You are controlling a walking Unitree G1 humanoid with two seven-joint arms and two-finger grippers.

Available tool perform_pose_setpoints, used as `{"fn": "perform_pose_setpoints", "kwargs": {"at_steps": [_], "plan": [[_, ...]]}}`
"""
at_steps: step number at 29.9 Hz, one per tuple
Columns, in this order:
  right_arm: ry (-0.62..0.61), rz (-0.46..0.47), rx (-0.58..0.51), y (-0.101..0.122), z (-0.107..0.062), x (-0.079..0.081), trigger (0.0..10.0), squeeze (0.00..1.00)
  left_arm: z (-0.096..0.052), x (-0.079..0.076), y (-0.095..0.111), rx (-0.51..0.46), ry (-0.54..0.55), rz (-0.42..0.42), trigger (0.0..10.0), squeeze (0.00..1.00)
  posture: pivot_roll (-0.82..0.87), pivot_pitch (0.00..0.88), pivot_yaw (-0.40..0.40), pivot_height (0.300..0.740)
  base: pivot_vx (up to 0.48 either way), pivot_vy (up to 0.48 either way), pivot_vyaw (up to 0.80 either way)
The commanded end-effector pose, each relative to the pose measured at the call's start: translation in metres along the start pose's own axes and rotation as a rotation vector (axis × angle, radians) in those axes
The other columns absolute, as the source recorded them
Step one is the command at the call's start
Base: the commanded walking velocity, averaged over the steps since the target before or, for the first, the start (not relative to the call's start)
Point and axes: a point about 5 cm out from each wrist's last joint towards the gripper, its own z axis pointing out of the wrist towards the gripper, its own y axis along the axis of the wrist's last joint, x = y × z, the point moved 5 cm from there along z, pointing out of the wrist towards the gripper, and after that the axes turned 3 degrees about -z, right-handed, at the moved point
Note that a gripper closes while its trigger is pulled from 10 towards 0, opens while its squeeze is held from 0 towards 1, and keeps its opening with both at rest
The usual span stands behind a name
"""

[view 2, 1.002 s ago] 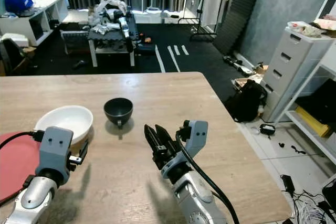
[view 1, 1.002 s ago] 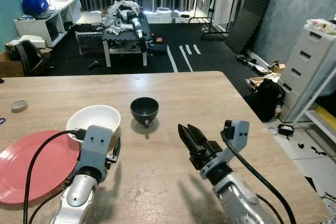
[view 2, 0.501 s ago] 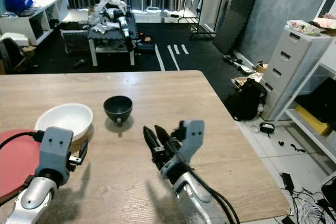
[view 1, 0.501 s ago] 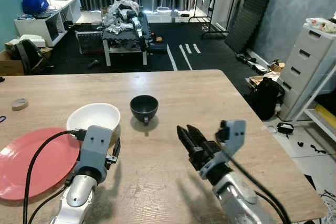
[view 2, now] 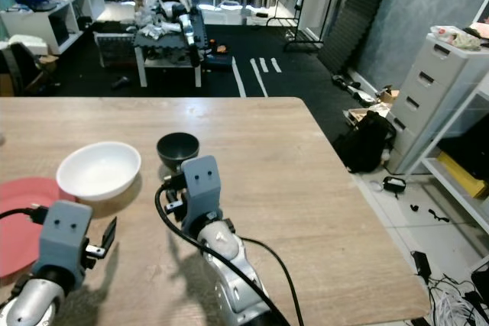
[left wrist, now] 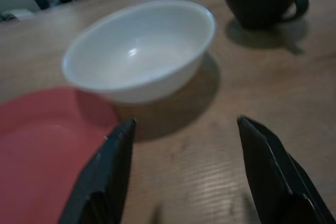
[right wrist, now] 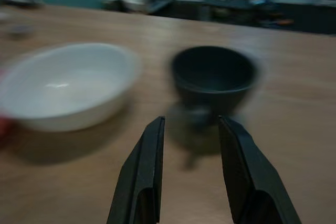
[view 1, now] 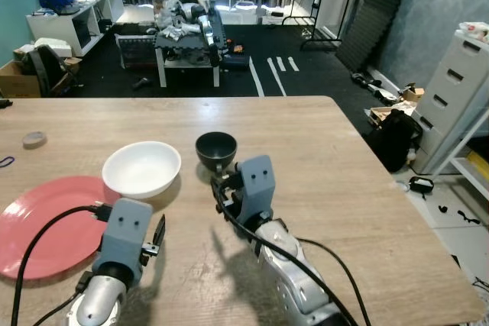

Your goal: Setting the table

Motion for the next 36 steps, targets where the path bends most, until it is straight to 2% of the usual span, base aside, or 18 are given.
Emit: {"fn": "perform_pose_setpoints", "kwargs": {"at_steps": [1,4,7,11,13,16,18,22,24,32,36], "plan": [[-0.068,-0.033,0.016,-0.007,0.002,-0.011,10.0,0.00,-0.007,0.015,0.001,0.018,0.027,-0.004,10.0,0.00,0.22,0.213,0.052,0.740,0.000,0.000,0.00],[-0.089,-0.047,0.033,-0.011,0.005,-0.014,10.0,0.00,-0.010,0.021,0.004,0.018,0.035,0.008,10.0,0.00,0.23,0.221,0.049,0.740,0.000,0.000,0.00],[-0.100,-0.027,0.078,-0.024,0.007,-0.014,10.0,0.00,-0.012,0.029,0.009,0.016,0.046,0.015,10.0,0.00,0.25,0.227,0.046,0.740,0.000,0.000,0.00],[-0.023,0.122,0.117,-0.036,0.008,0.003,10.0,0.00,-0.014,0.046,0.019,0.006,0.075,0.040,10.0,0.00,0.28,0.240,0.043,0.740,0.000,0.000,0.00],[-0.015,0.136,0.116,-0.036,0.008,0.005,10.0,0.00,-0.014,0.049,0.020,0.004,0.081,0.044,10.0,0.00,0.28,0.241,0.042,0.740,0.000,0.000,0.00],[-0.049,0.152,0.121,-0.040,0.010,0.005,10.0,0.00,-0.016,0.070,0.032,-0.003,0.123,0.081,10.0,0.00,0.32,0.248,0.037,0.740,0.000,0.000,0.00],[-0.058,0.175,0.107,-0.037,0.013,0.007,10.0,0.00,-0.018,0.077,0.036,-0.006,0.136,0.097,10.0,0.00,0.34,0.250,0.036,0.740,0.000,0.000,0.00],[-0.057,0.178,0.099,-0.035,0.014,0.008,10.0,0.00,-0.019,0.078,0.037,-0.006,0.138,0.100,10.0,0.00,0.34,0.251,0.036,0.740,0.000,0.000,0.00],[-0.049,0.221,0.059,-0.026,0.018,0.012,10.0,0.00,-0.023,0.080,0.039,-0.002,0.144,0.108,10.0,0.00,0.37,0.254,0.033,0.740,0.000,0.000,0.00],[0.031,0.258,-0.008,-0.006,0.029,0.031,10.0,0.00,-0.031,0.084,0.040,0.016,0.159,0.118,10.0,0.00,0.40,0.263,0.027,0.740,0.000,0.000,0.00],[0.064,0.238,-0.008,-0.002,0.032,0.042,10.0,0.00,-0.033,0.083,0.039,0.024,0.163,0.114,10.0,0.00,0.40,0.265,0.024,0.740,0.000,0.000,0.00]]}}
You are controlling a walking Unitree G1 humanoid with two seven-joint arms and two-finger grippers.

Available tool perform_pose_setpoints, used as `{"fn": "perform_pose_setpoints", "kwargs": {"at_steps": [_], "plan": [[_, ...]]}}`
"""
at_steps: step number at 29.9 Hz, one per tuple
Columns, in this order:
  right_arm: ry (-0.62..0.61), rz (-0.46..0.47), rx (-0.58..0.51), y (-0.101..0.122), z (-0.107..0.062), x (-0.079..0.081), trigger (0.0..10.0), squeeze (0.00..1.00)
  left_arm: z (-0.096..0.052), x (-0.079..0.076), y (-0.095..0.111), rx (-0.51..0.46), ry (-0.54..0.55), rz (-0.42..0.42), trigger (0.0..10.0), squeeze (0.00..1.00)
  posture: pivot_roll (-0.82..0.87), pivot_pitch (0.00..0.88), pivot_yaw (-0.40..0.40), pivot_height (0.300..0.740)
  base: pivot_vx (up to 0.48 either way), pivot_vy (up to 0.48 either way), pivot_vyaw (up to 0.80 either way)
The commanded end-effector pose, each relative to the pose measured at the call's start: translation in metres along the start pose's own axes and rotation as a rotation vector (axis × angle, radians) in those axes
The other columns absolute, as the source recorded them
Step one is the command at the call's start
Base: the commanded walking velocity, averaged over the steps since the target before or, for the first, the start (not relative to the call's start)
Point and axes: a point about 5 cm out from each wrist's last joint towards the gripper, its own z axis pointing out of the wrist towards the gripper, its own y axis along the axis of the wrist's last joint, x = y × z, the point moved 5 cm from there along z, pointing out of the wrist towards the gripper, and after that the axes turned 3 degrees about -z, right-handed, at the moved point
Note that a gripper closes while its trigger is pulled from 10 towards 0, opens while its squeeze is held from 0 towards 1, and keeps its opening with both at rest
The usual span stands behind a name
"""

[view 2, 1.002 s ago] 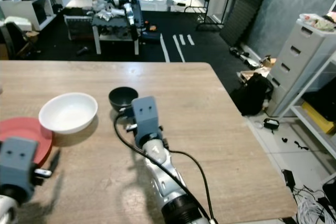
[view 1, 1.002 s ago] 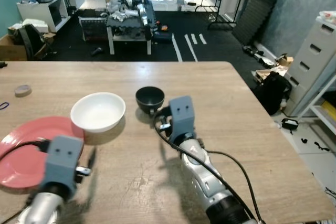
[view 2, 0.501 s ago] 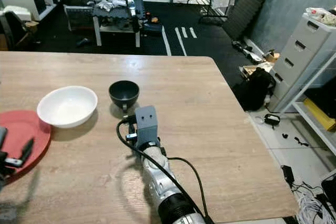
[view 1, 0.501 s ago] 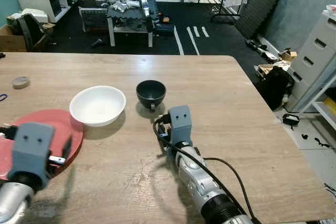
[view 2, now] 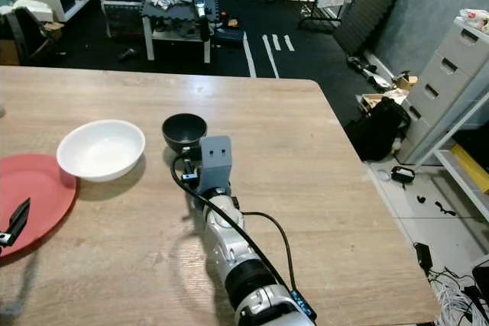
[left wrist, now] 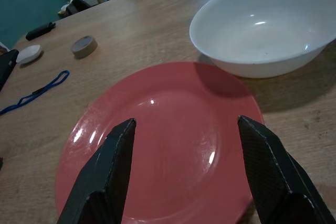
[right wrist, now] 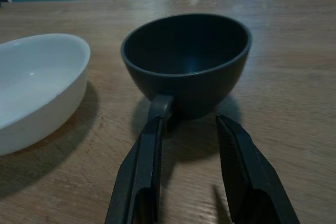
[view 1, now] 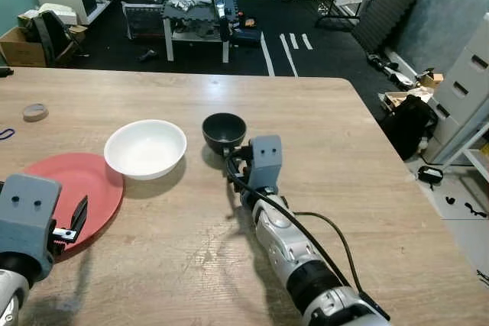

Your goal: Setting the table

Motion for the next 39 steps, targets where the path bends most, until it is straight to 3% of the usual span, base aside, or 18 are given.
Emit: {"fn": "perform_pose_setpoints", "kwargs": {"at_steps": [1,13,28,33,34,39], "plan": [[0.099,0.083,0.014,-0.003,-0.001,0.054,10.0,0.00,-0.005,0.000,-0.003,0.020,0.005,-0.007,10.0,0.00,0.40,0.267,0.022,0.740,0.000,0.000,0.00],[0.108,0.143,0.005,0.002,0.003,0.060,10.0,0.00,-0.006,-0.004,-0.005,0.028,0.005,-0.017,10.0,0.00,0.40,0.273,0.017,0.740,0.000,0.000,0.00],[0.184,0.219,-0.078,0.022,0.002,0.082,10.0,0.00,-0.005,-0.013,-0.008,0.038,-0.007,-0.033,10.0,0.00,0.39,0.274,0.018,0.740,0.000,0.000,0.00],[0.206,0.212,-0.089,0.025,0.001,0.090,10.0,0.00,-0.004,-0.013,-0.008,0.038,-0.008,-0.034,10.0,0.00,0.39,0.273,0.019,0.740,0.000,0.000,0.00],[0.216,0.185,-0.060,0.017,-0.002,0.098,10.0,0.00,-0.004,-0.013,-0.008,0.038,-0.006,-0.033,10.0,0.00,0.39,0.275,0.018,0.740,0.000,0.000,0.00],[0.202,0.154,-0.021,0.008,-0.004,0.104,10.0,0.00,-0.005,-0.014,-0.007,0.038,-0.004,-0.033,10.0,0.00,0.40,0.278,0.019,0.740,0.000,0.000,0.00]]}}
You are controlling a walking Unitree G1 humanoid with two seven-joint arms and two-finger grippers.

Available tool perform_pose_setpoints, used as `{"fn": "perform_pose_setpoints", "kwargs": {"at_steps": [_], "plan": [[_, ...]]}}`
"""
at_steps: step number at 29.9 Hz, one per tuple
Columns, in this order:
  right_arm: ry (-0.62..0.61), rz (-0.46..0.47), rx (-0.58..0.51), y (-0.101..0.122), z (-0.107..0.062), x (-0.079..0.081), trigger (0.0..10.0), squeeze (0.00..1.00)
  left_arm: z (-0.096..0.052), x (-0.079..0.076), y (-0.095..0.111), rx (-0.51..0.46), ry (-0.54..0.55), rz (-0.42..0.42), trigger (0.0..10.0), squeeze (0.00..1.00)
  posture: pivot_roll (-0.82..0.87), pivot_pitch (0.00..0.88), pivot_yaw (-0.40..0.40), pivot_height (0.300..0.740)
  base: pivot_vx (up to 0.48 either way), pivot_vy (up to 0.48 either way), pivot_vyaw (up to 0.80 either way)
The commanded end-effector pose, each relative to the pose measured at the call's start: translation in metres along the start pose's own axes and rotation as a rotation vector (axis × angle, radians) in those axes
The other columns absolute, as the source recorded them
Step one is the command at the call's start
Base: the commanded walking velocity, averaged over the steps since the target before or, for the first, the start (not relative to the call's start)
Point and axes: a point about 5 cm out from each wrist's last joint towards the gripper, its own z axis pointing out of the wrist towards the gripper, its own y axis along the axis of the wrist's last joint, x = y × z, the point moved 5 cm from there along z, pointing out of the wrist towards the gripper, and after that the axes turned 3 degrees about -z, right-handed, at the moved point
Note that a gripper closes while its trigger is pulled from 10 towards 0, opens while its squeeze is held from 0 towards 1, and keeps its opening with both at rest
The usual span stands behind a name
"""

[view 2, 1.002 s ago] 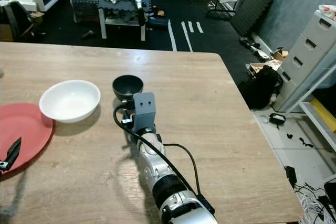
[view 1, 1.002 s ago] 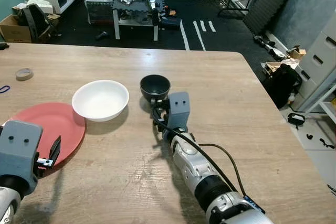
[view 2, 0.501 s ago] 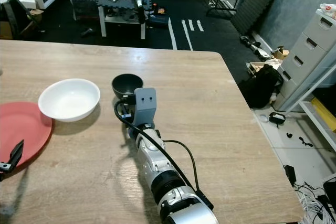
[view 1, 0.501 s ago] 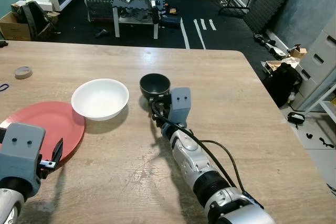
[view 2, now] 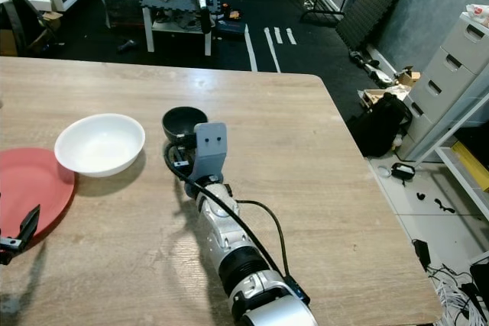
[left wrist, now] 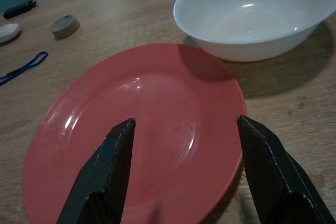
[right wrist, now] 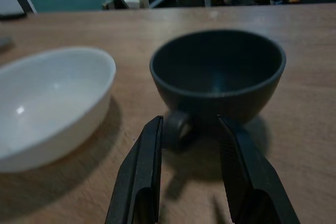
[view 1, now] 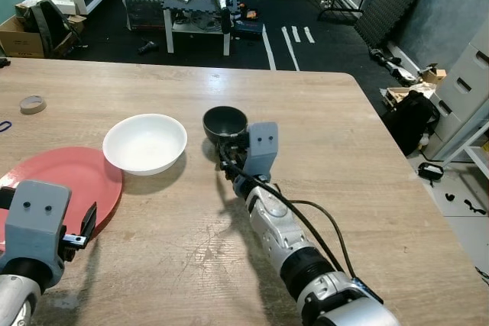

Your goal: Setting the table

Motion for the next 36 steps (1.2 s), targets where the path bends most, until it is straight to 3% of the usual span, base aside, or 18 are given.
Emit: {"fn": "perform_pose_setpoints", "kwargs": {"at_steps": [1,11,15,20,25,32,36], "plan": [[0.140,0.152,0.030,-0.006,-0.006,0.091,10.0,0.00,-0.004,-0.001,-0.001,0.009,0.006,0.003,10.0,0.00,0.40,0.279,0.019,0.740,0.000,0.000,0.00],[0.151,0.160,0.029,-0.002,-0.004,0.100,10.0,0.00,-0.007,0.002,-0.002,0.015,0.012,0.008,10.0,0.00,0.41,0.285,0.015,0.740,0.000,0.000,0.00],[0.201,0.175,0.038,-0.001,-0.007,0.120,10.0,0.00,-0.008,0.003,-0.002,0.019,0.021,0.010,10.0,0.00,0.41,0.289,0.010,0.740,0.000,0.000,0.00],[0.212,0.147,0.039,-0.002,-0.009,0.126,10.0,0.00,-0.009,0.001,-0.003,0.021,0.021,0.006,10.0,0.00,0.41,0.289,0.008,0.740,0.000,0.000,0.00],[0.070,0.060,0.137,-0.022,-0.009,0.106,10.0,0.00,-0.008,0.000,-0.003,0.021,0.018,0.001,10.0,0.00,0.41,0.286,0.009,0.740,0.000,0.000,0.00],[-0.056,0.080,0.155,-0.024,-0.005,0.081,10.0,0.00,-0.008,-0.001,-0.004,0.021,0.016,0.000,10.0,0.00,0.41,0.280,0.008,0.740,0.000,0.000,0.00],[-0.063,0.121,0.125,-0.016,-0.003,0.080,10.0,0.00,-0.007,-0.001,-0.003,0.020,0.015,-0.003,10.0,0.00,0.41,0.277,0.008,0.740,0.000,0.000,0.00]]}}
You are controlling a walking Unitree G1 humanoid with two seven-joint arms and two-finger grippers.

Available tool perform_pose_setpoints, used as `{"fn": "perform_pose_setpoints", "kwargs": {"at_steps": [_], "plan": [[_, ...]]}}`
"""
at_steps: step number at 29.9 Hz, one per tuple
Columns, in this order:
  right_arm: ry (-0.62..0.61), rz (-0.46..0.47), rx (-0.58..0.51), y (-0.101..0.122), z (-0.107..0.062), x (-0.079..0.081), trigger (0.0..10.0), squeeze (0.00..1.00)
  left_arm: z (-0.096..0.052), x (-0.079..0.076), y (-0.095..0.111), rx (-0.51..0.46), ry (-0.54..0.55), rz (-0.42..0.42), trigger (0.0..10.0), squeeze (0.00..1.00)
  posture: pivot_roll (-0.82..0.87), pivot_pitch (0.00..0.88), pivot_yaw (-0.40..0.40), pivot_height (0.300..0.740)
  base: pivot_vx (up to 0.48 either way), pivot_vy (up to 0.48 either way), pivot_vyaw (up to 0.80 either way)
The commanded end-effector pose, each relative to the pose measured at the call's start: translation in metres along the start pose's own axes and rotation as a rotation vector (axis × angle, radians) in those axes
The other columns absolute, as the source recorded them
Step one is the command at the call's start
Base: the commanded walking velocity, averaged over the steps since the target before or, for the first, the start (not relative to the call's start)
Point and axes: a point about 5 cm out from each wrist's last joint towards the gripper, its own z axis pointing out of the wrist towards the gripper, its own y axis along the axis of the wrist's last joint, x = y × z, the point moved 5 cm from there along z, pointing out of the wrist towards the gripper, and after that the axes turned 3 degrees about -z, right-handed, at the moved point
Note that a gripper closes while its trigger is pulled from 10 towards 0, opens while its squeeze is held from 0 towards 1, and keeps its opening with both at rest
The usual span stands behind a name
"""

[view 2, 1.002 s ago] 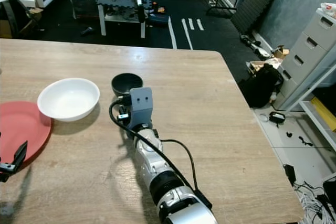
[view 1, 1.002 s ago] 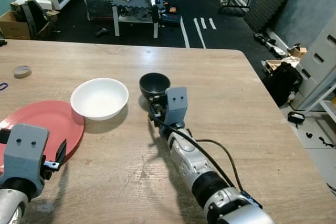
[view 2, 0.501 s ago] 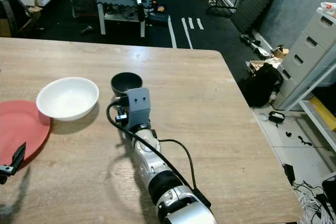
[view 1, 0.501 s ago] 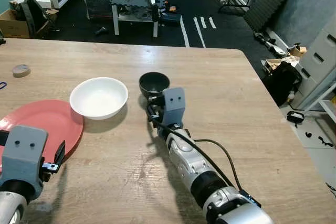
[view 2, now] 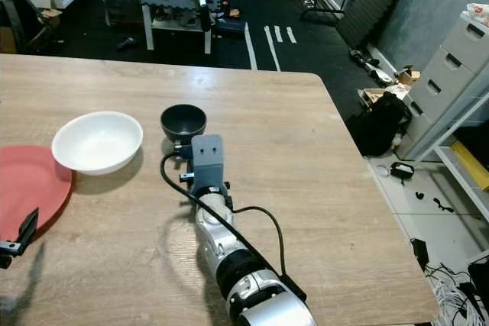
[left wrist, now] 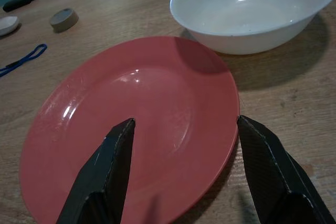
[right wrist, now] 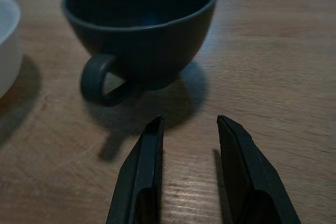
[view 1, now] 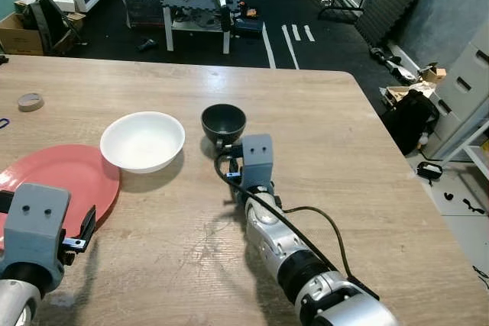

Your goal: Setting the table

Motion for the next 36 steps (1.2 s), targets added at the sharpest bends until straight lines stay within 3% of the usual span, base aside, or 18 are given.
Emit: {"fn": "perform_pose_setpoints", "kwargs": {"at_steps": [1,5,7,8,10,12,13,14,15,16,24,25,29,36], "plan": [[0.178,0.159,0.012,0.010,-0.022,0.097,10.0,0.00,-0.002,-0.001,-0.003,0.014,0.004,0.001,10.0,0.00,0.40,0.273,0.009,0.740,0.000,0.000,0.00],[0.153,0.128,-0.012,0.013,-0.018,0.086,10.0,0.00,-0.002,-0.004,-0.005,0.017,0.001,0.001,10.0,0.00,0.40,0.271,0.009,0.740,0.000,0.000,0.00],[0.157,0.124,-0.096,0.023,-0.015,0.070,10.0,0.00,0.002,-0.005,-0.004,0.011,0.003,0.004,10.0,0.00,0.37,0.263,0.013,0.740,0.000,0.000,0.00],[0.157,0.124,-0.096,0.023,-0.015,0.070,10.0,0.00,0.002,-0.005,-0.004,0.011,0.003,0.004,10.0,0.00,0.37,0.263,0.013,0.740,0.000,0.000,0.00],[0.161,0.119,-0.204,0.035,-0.015,0.048,10.0,0.00,0.006,-0.008,-0.001,-0.005,-0.004,0.009,10.0,0.00,0.34,0.257,0.018,0.740,0.000,0.000,0.00],[0.129,0.105,-0.274,0.041,-0.017,0.015,10.0,0.00,0.011,-0.018,0.001,-0.023,-0.036,0.011,10.0,0.00,0.31,0.246,0.030,0.740,0.000,0.000,0.00],[0.129,0.105,-0.274,0.041,-0.017,0.015,10.0,0.00,0.011,-0.018,0.001,-0.023,-0.036,0.011,10.0,0.00,0.31,0.246,0.030,0.740,0.000,0.000,0.00],[0.108,0.100,-0.292,0.042,-0.019,0.001,10.0,0.00,0.013,-0.023,0.001,-0.026,-0.048,0.008,10.0,0.00,0.31,0.246,0.030,0.740,0.000,0.000,0.00],[0.062,0.095,-0.318,0.043,-0.024,-0.026,10.0,0.00,0.016,-0.029,0.001,-0.024,-0.064,-0.005,10.0,0.00,0.29,0.239,0.036,0.740,0.000,0.000,0.00],[0.062,0.095,-0.318,0.043,-0.024,-0.026,10.0,0.00,0.016,-0.029,0.001,-0.024,-0.064,-0.005,10.0,0.00,0.29,0.239,0.036,0.740,0.000,0.000,0.00],[-0.198,0.040,-0.328,0.038,-0.040,-0.119,10.0,0.00,0.028,-0.054,-0.013,0.017,-0.078,-0.062,10.0,0.00,0.21,0.191,0.054,0.740,0.000,0.000,0.00],[-0.198,0.040,-0.328,0.038,-0.040,-0.119,10.0,0.00,0.028,-0.054,-0.013,0.017,-0.078,-0.062,10.0,0.00,0.21,0.191,0.054,0.740,0.000,0.000,0.00],[-0.262,-0.002,-0.320,0.037,-0.048,-0.147,10.0,0.00,0.036,-0.065,-0.014,0.016,-0.089,-0.071,10.0,0.00,0.20,0.177,0.060,0.740,0.000,0.000,0.00],[-0.265,-0.003,-0.303,0.037,-0.052,-0.149,10.0,0.00,0.042,-0.063,-0.015,0.012,-0.074,-0.063,10.0,0.00,0.20,0.170,0.061,0.740,0.000,0.000,0.00]]}}
